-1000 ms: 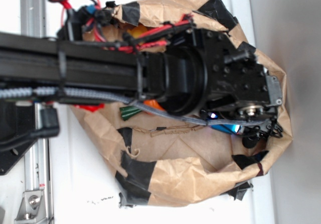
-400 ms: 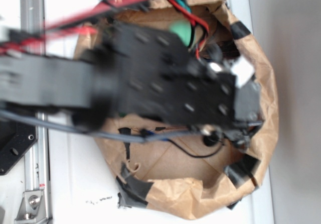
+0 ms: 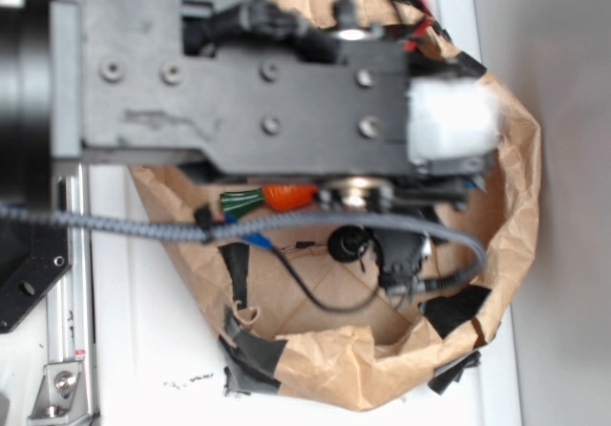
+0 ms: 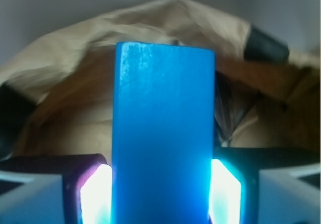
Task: Grab the blue block.
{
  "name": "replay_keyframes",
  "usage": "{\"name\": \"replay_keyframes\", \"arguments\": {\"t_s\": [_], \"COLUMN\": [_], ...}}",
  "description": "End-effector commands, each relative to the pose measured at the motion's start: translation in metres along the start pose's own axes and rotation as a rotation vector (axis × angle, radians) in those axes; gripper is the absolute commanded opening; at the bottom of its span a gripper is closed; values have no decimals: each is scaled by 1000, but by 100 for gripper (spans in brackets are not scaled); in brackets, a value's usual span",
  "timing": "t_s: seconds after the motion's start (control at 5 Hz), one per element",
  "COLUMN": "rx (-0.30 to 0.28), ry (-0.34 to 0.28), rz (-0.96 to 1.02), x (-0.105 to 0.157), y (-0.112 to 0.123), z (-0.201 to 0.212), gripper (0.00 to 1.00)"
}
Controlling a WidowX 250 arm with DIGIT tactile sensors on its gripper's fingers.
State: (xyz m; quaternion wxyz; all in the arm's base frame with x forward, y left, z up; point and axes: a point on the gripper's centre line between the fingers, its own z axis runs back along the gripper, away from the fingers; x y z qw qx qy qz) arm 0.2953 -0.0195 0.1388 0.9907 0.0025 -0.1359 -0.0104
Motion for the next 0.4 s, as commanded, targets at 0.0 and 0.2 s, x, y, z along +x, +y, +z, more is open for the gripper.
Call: {"name": "replay_keyframes", "arguments": {"t_s": [0.0, 0.2], "rx": [-15, -11], "ry": [-20, 8], "rz": [-146, -158], "x": [3, 1], "y": [-6, -7], "z": [18, 19], "gripper": [0, 0]}}
